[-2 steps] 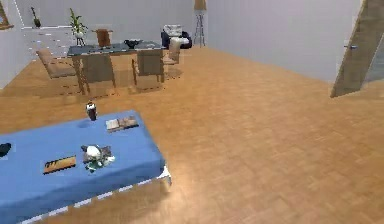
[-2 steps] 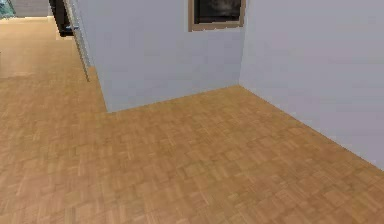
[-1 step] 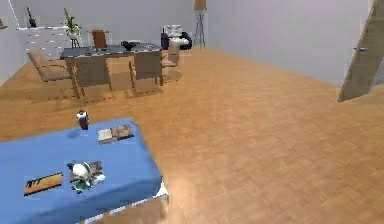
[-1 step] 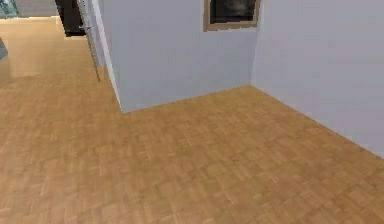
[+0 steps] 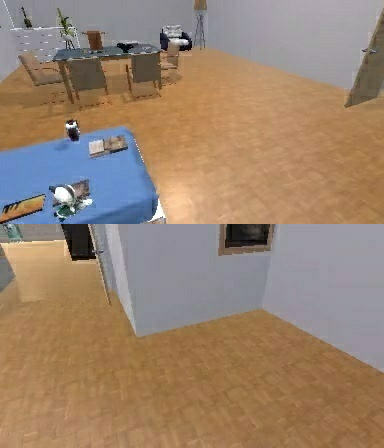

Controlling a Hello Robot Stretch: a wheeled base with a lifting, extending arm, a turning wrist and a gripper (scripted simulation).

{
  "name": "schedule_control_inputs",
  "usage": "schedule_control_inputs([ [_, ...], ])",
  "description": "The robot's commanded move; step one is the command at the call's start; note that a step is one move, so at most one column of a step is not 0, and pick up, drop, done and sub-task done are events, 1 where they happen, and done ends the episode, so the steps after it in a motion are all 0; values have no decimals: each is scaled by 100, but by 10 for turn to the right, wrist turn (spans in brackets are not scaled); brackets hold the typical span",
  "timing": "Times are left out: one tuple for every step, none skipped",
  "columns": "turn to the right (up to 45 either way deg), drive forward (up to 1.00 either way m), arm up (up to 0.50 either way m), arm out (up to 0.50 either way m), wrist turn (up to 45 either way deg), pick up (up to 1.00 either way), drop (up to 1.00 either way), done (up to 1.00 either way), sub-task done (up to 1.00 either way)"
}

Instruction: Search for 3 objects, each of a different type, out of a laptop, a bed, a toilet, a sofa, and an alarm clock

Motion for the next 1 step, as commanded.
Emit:
schedule_control_inputs([
  [270,0,0,0,0,0,0,0,0],
])
